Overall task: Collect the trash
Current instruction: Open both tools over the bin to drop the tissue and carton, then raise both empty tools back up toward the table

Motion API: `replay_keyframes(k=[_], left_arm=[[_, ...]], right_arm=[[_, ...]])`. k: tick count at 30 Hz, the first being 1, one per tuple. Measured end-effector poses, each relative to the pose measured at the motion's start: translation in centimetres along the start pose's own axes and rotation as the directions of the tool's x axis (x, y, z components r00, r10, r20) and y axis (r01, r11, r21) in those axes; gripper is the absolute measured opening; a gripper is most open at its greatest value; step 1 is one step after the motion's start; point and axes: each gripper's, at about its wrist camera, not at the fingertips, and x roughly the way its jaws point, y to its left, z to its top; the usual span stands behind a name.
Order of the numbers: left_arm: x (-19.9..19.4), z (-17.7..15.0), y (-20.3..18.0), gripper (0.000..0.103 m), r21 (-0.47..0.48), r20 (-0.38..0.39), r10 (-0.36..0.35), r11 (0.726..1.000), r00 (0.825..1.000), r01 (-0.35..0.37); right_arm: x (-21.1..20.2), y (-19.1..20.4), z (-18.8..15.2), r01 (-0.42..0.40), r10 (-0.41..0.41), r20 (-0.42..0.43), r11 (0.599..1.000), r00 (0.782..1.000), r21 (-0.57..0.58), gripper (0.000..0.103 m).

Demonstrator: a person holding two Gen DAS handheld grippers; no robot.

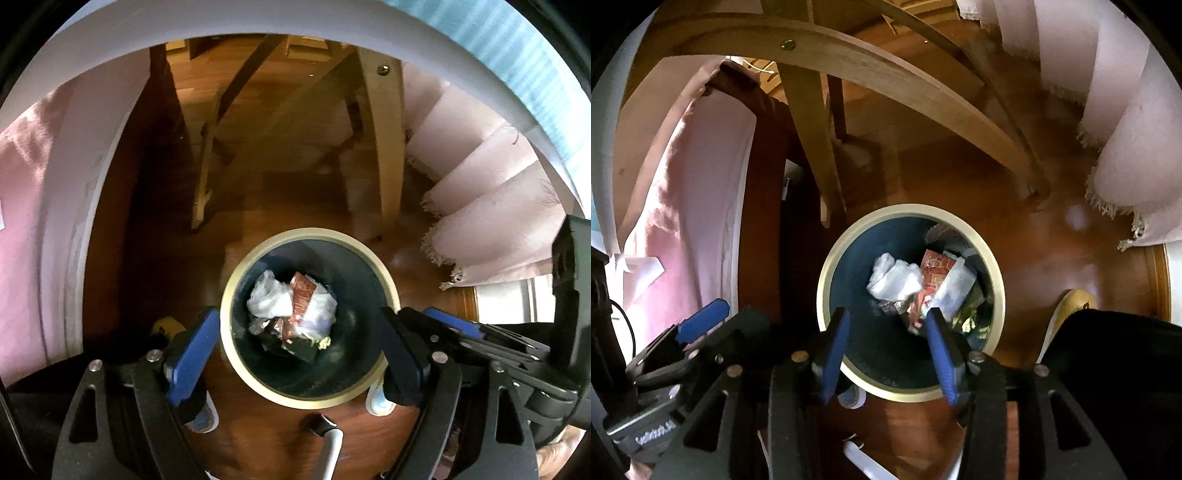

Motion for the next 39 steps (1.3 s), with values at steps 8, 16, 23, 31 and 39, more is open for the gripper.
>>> replay_keyframes(k=[8,16,23,31,39], left_arm=[[-0.7,-0.4,0.2,0.084,-0.010,0.009,0.024,1.000,1.000,-0.023],[-1.7,-0.7,0.3,0.095,-0.024,0.018,0.006,1.000,1.000,-0.006],[-4.6,-1.0,-0.2,0.095,-0.036,0.058,-0.014,0.999,0.998,0.016],[-10.7,-2.8,-0.2,0.095,0.016,0.113,-0.066,0.998,0.991,0.065],[-18.5,-3.2,0.3,0.095,0.093,0.217,-0.086,0.993,0.972,0.068]], right_arm=[[-0.2,0.4,-0.2,0.021,-0.021,0.007,0.999,1.000,-0.032,0.045],[-1.5,1.2,-1.1,0.068,-0.065,0.033,0.992,0.997,-0.103,0.058],[-5.0,2.4,-2.3,0.085,-0.070,0.089,0.982,0.994,-0.170,0.058],[-10.3,5.2,-4.5,0.092,-0.047,0.155,0.950,0.987,-0.297,0.058],[-15.7,8.9,-5.7,0.069,0.009,0.180,0.903,0.984,-0.424,0.058]])
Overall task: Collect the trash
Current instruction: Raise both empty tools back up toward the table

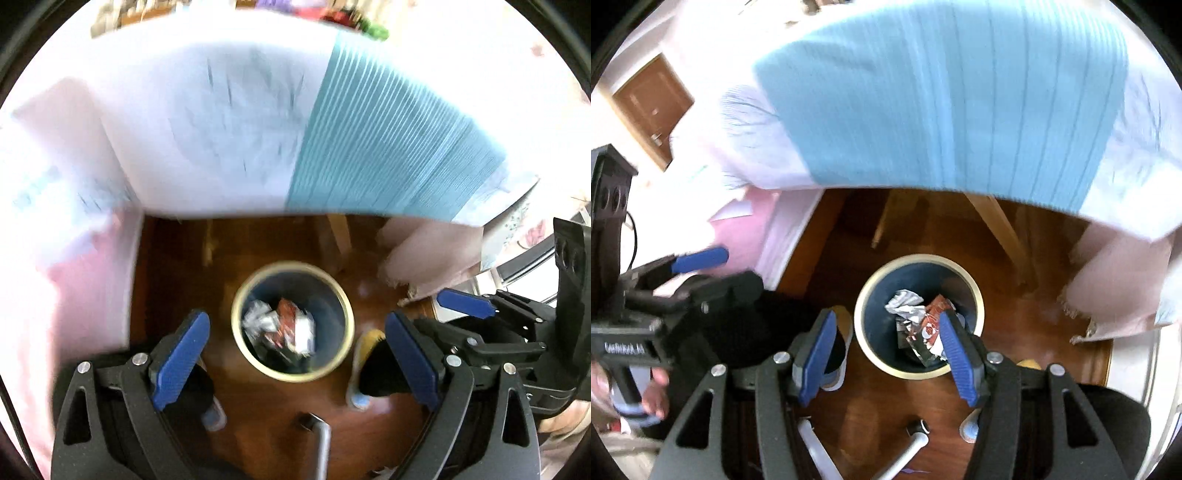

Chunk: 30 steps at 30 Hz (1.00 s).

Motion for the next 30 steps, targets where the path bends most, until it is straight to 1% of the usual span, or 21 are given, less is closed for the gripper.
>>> replay_keyframes(k=[1,3,5,8,11,12,14,16,17,19,21,23,26,27,29,30], left_arm=[[-1.2,0.5,-0.1,0.095,0.015,0.019,0.004,1.000,1.000,-0.005],[-3.2,1.7,-0.2,0.095,0.023,0.046,-0.020,1.000,0.999,0.019],[-4.8,2.8,-0.2,0.095,0.029,0.076,-0.028,0.999,0.997,0.026],[-7.6,4.7,-0.3,0.095,0.049,0.141,-0.035,0.998,0.989,0.028],[-10.3,6.4,-0.8,0.095,0.086,0.221,-0.036,0.996,0.975,0.017],[-11.4,7.0,-0.9,0.095,0.106,0.252,-0.032,0.994,0.967,0.006],[-12.8,8.3,-1.2,0.095,0.132,0.280,-0.023,0.991,0.960,-0.015],[-13.8,9.5,-1.1,0.095,0.137,0.296,-0.001,0.990,0.955,-0.041],[-14.3,10.4,-0.9,0.095,0.136,0.299,0.007,0.990,0.954,-0.049],[-15.2,12.1,-0.2,0.095,0.135,0.293,0.007,0.990,0.956,-0.049],[-15.5,13.8,0.4,0.095,0.124,0.289,0.014,0.991,0.957,-0.052],[-15.8,15.9,1.6,0.095,0.108,0.304,0.017,0.993,0.952,-0.053],[-15.6,18.2,2.8,0.095,0.079,0.310,0.069,0.992,0.948,-0.098],[-15.3,19.4,3.5,0.095,0.065,0.305,0.087,0.992,0.948,-0.112],[-14.5,21.6,4.7,0.095,0.051,0.293,0.091,0.993,0.952,-0.111],[-14.2,22.2,5.2,0.095,0.046,0.288,0.093,0.993,0.953,-0.110]], right_arm=[[-0.7,0.5,0.1,-0.005,0.005,0.005,1.000,1.000,-0.020,0.058],[-2.2,1.5,0.7,-0.013,0.014,0.020,0.998,1.000,-0.064,0.058],[-3.9,2.7,1.5,-0.017,0.022,0.047,0.994,0.999,-0.111,0.058],[-6.1,4.0,2.8,-0.023,0.037,0.089,0.988,0.995,-0.151,0.058],[-8.6,5.3,4.8,-0.032,0.059,0.138,0.982,0.989,-0.188,0.058],[-9.2,5.5,5.4,-0.032,0.063,0.151,0.980,0.987,-0.196,0.058],[-10.7,6.0,6.9,-0.036,0.075,0.181,0.977,0.981,-0.211,0.058],[-12.0,6.1,8.3,-0.034,0.081,0.210,0.975,0.974,-0.219,0.059],[-12.5,6.1,9.1,-0.032,0.083,0.223,0.974,0.971,-0.222,0.061],[-13.6,6.2,11.0,-0.019,0.079,0.252,0.973,0.964,-0.231,0.067],[-14.1,6.0,13.0,0.005,0.063,0.281,0.972,0.958,-0.235,0.068],[-14.2,5.7,14.5,0.008,0.060,0.286,0.973,0.956,-0.230,0.068],[-13.9,5.5,17.3,0.024,0.048,0.300,0.972,0.953,-0.232,0.068],[-13.6,5.2,18.6,0.032,0.041,0.305,0.972,0.952,-0.233,0.068],[-13.1,4.8,20.2,0.039,0.032,0.309,0.975,0.951,-0.220,0.068],[-12.7,4.4,21.4,0.040,0.027,0.309,0.977,0.951,-0.208,0.068]])
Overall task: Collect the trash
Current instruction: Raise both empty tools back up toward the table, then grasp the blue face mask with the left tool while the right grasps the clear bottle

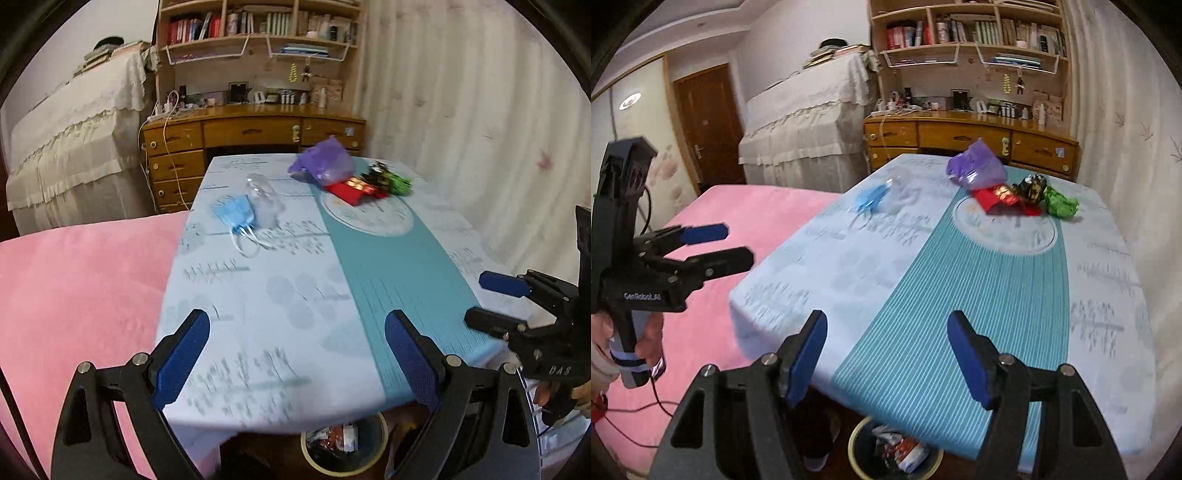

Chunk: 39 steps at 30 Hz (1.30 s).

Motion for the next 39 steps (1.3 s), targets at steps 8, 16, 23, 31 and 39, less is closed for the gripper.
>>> replay_keyframes(k=[8,16,23,31,39], left_arm=[[10.2,6.9,6.3,0.095,-0.131,-0.090,-0.045,0.991,0.995,0.033],[20.6,10.6,10.3,0.086,-0.229,-0.165,-0.026,0.973,0.986,-0.013],[27.1,11.9,12.3,0.071,-0.301,-0.235,-0.064,0.954,0.970,-0.010],[28.9,12.3,11.0,0.060,-0.192,-0.252,0.014,0.979,0.968,-0.064],[27.5,11.4,12.9,0.014,-0.200,-0.229,0.042,0.976,0.973,-0.090]], right_arm=[[8.4,-3.6,8.1,-0.014,0.015,-0.005,0.996,1.000,0.086,0.068],[19.2,-5.2,13.1,-0.055,0.069,-0.065,0.979,0.996,0.196,0.068],[24.0,-6.1,14.7,-0.071,0.092,-0.074,0.965,0.993,0.253,0.068],[26.3,-5.7,16.0,-0.086,0.113,-0.093,0.964,0.989,0.251,0.068],[29.0,-3.5,16.7,-0.049,0.086,-0.161,0.974,0.983,0.222,0.068]])
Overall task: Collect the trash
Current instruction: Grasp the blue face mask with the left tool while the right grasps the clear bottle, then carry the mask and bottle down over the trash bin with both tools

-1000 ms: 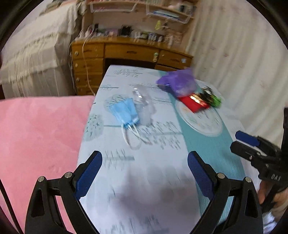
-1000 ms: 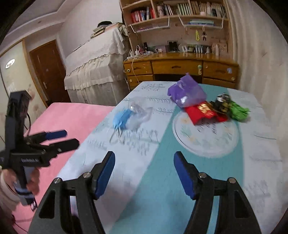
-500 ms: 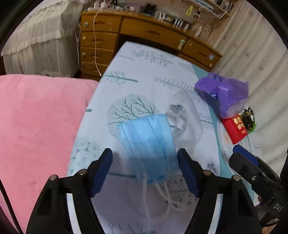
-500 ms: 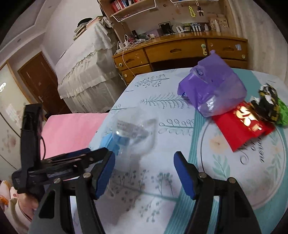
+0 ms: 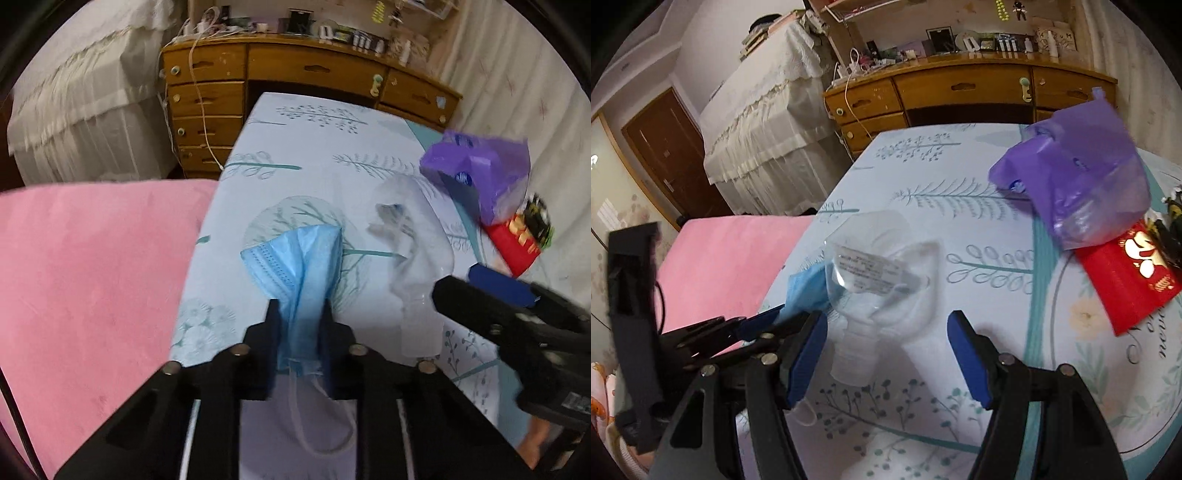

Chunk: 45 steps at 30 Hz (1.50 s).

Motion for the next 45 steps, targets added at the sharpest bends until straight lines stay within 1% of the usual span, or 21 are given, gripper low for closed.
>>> replay_keyframes(k=[3,4,7,9,10,15,18,22,27,31,32,33,35,38,40,44,45], left_arm=[[-0.6,-0.4,1.1,0.011,-0.014,0.014,0.015,1.000,1.000,-0.015],[-0.8,-0.7,1.3,0.011,-0.013,0.020,0.021,1.000,1.000,-0.021],[-1.3,-1.0,1.8,0.010,-0.025,0.023,0.015,1.000,1.000,-0.015],[-1.6,-1.2,2.0,0.010,-0.036,0.022,0.010,0.999,1.000,-0.009],[-1.9,-1.4,2.0,0.009,-0.040,0.024,0.006,0.999,1.000,-0.005],[-4.2,-2.7,1.4,0.009,-0.037,0.044,-0.011,0.999,0.999,0.012],[-6.5,-4.2,0.8,0.009,-0.035,0.063,-0.031,0.999,0.998,0.033],[-10.2,-7.3,-0.4,0.009,-0.032,0.076,-0.069,0.997,0.995,0.072],[-15.0,-12.1,-2.4,0.009,0.004,0.084,-0.105,0.994,0.991,0.105],[-19.1,-16.0,-4.3,0.009,0.052,0.099,-0.139,0.990,0.985,0.134],[-20.3,-17.2,-4.9,0.009,0.072,0.108,-0.149,0.987,0.983,0.142],[-21.0,-17.8,-5.2,0.009,0.084,0.113,-0.153,0.986,0.982,0.144],[-23.2,-20.2,-6.1,0.009,0.122,0.120,-0.171,0.980,0.978,0.156],[-25.1,-23.2,-6.9,0.009,0.155,0.119,-0.189,0.973,0.975,0.170],[-25.8,-25.4,-7.4,0.009,0.173,0.109,-0.199,0.969,0.974,0.178],[-25.9,-30.2,-8.3,0.009,0.217,0.062,-0.207,0.958,0.976,0.189],[-25.8,-30.9,-8.5,0.009,0.223,0.053,-0.209,0.956,0.977,0.192]], right_arm=[[1.0,0.4,0.0,0.020,-0.020,-0.021,1.000,1.000,0.007,0.068],[1.3,0.6,0.0,0.029,-0.028,-0.030,1.000,0.999,0.010,0.066],[2.3,0.9,0.0,0.059,-0.059,-0.058,0.998,0.997,0.007,0.051],[2.4,1.2,-0.1,0.070,-0.070,-0.054,0.998,0.996,-0.003,0.029],[2.5,1.1,-0.2,0.059,-0.059,-0.066,0.998,0.996,0.005,0.029],[0.6,0.7,-1.5,0.072,-0.070,-0.060,0.997,0.996,0.036,0.029],[-2.2,0.5,-2.8,0.052,-0.050,-0.030,0.997,0.998,0.057,0.029],[-7.1,0.8,-5.3,0.014,-0.015,0.019,0.998,1.000,0.061,0.029],[-14.0,2.3,-10.2,-0.025,0.024,0.071,1.000,0.997,0.009,0.029],[-19.1,3.8,-15.4,-0.053,0.057,0.103,0.997,0.993,-0.048,0.029],[-20.5,4.0,-17.2,-0.070,0.075,0.107,0.996,0.991,-0.055,0.029],[-21.3,4.0,-18.4,-0.076,0.082,0.107,0.995,0.991,-0.058,0.029],[-23.1,4.1,-21.3,-0.088,0.093,0.103,0.995,0.990,-0.057,0.029],[-25.2,4.1,-25.1,-0.080,0.087,0.101,0.994,0.991,-0.068,0.029],[-25.9,4.0,-27.1,-0.080,0.086,0.094,0.994,0.992,-0.068,0.029],[-26.8,3.3,-31.0,-0.073,0.077,0.066,0.996,0.995,-0.055,0.029],[-26.9,3.2,-32.0,-0.062,0.065,0.061,0.996,0.996,-0.056,0.029]])
